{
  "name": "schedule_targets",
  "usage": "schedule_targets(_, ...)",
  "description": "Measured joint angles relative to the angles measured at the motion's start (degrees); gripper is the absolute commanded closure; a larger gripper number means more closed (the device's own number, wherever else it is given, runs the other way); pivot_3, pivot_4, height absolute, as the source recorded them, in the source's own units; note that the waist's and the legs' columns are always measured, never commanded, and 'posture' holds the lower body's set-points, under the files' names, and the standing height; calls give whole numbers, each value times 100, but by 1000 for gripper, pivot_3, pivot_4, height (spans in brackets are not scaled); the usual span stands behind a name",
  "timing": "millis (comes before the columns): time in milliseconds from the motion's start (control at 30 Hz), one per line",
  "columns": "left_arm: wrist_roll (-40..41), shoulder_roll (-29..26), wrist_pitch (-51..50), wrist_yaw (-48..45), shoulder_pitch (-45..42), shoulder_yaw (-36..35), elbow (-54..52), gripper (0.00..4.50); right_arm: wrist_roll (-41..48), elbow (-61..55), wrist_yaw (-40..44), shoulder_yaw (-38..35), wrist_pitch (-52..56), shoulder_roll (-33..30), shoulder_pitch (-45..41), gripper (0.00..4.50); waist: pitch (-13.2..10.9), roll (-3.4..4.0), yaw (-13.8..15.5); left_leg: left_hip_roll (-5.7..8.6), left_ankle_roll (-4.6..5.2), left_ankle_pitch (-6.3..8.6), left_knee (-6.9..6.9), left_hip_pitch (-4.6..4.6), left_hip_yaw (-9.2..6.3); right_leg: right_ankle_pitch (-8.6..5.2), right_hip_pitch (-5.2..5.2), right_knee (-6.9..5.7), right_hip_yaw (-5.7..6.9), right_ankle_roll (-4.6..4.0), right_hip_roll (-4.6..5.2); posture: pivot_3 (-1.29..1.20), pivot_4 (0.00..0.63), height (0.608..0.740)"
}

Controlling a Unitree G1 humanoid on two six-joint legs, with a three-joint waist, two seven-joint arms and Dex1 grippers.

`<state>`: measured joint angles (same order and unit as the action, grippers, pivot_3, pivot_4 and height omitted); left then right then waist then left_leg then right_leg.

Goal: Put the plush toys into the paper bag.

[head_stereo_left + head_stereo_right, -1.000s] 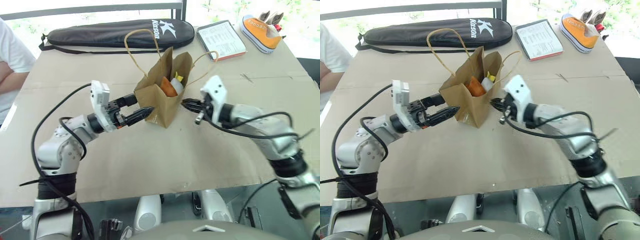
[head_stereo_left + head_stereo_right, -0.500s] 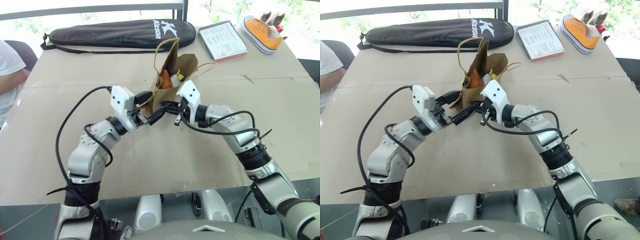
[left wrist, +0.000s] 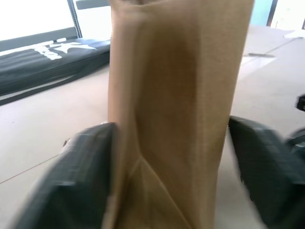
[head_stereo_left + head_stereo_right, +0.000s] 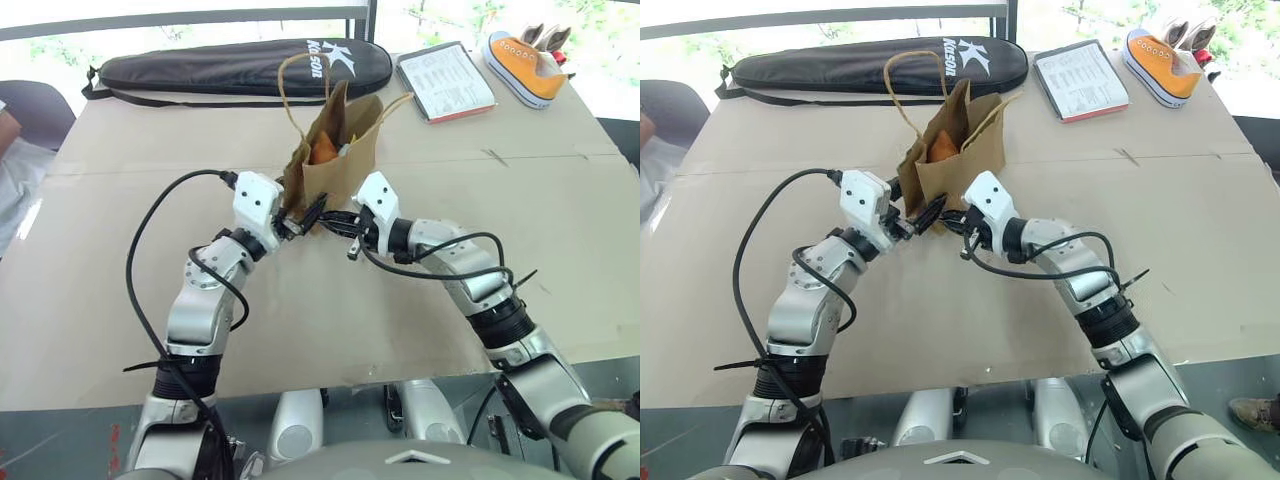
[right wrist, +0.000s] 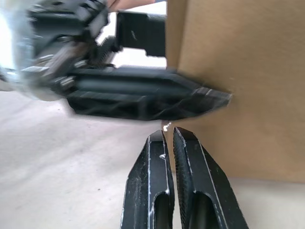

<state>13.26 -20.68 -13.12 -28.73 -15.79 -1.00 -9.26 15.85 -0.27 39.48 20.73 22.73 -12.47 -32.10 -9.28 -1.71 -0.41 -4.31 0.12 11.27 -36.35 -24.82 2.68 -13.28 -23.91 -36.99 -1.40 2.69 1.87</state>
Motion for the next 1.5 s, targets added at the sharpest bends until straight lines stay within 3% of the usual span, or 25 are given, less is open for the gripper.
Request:
schedule_targets(67, 3, -11, 137, -114, -32, -18, 159, 3038, 85, -621, 152, -182, -190, -266, 417, 4500, 0, 0, 16, 1, 0, 0, 0, 1, 1, 0, 1, 2, -1, 1, 1, 0, 150, 740)
schedule_targets(167, 47, -80, 396, -400, -179, -68, 474, 4482, 545, -1419, 392, -657, -51, -656, 843, 3567, 0, 0, 10, 1, 0, 0, -2, 4, 0, 0, 2, -1, 0, 0, 0, 0, 150, 740)
schedule_targets(333, 298, -360, 756, -1143, -398, -111, 819, 4500, 1011, -2344, 658, -1193, 329, -1469, 1432, 1519, 0, 0, 10, 1, 0, 0, -3, 6, -2, -5, 6, -1, 3, -7, 1, 0, 150, 740)
schedule_targets(433, 690, -793, 980, -2237, -603, -131, 1210, 4500, 1376, -2931, 793, -1892, 598, -2200, 2061, 136, 0, 0, 25, 1, 0, 0, -2, 4, 0, -10, 5, 4, 3, -15, 2, 0, 150, 740)
schedule_targets(667, 1102, -1427, 1914, -4854, -1488, -30, 2351, 4500, 1817, -3670, 1002, -3655, 795, -3175, 3606, 51, 2, 4, 69, 2, 0, 0, -9, 11, 1, -15, 11, 4, 2, -22, 2, 0, 150, 740)
schedule_targets(833, 866, -1261, 2808, -5475, -2082, 17, 3654, 4500, 2022, -4003, 799, -4004, 964, -3234, 3776, 51, 2, -1, 73, 2, 0, 0, -20, 8, -1, -14, 13, 4, 2, -21, 0, 0, 150, 740)
schedule_targets(967, 592, -1243, 3548, -6027, -2580, 164, 4706, 3370, 2117, -4294, 463, -3903, 1164, -3233, 3635, 0, 1, -1, 86, 2, 1, 0, -21, 4, 0, -14, 12, 4, 0, -21, 1, 0, 150, 740)
schedule_targets(1100, 539, -1158, 3731, -6088, -2624, 154, 4969, 1671, 2157, -4372, 255, -3855, 1284, -3233, 3550, 0, 1, -2, 106, 2, 1, 0, -20, 0, -4, -10, 12, 4, 3, -15, 1, 0, 150, 740)
schedule_targets(1200, 612, -1229, 3331, -5828, -2449, 61, 4626, 321, 2232, -4371, 256, -3863, 1318, -3237, 3553, 0, 1, -2, 104, 2, 1, 0, -20, 1, -6, -7, 13, 3, 3, -9, 0, 0, 150, 740)
schedule_targets(1300, 852, -1540, 2271, -5287, -1825, -194, 3658, 321, 2245, -4319, 304, -3950, 1270, -3260, 3649, 0, 1, -2, 48, -1, 1, 0, -19, 4, -7, -4, 13, -1, 2, -2, -1, 0, 150, 740)
schedule_targets(1400, 1331, -2000, 619, -4434, -673, -647, 2147, 321, 2293, -4091, 474, -4318, 1186, -3262, 3914, 0, 1, -1, -36, -5, 1, 0, -12, 7, -7, -5, 13, -2, 3, 1, 1, 0, 150, 740)
schedule_targets(1500, 2005, -2273, -746, -3601, 838, -1553, 608, 321, 2324, -3816, 969, -4863, 1029, -3418, 4475, 0, 1, -1, -46, -9, 0, 1, -5, 15, -4, -12, 16, 0, 4, -3, 4, 0, 150, 740)
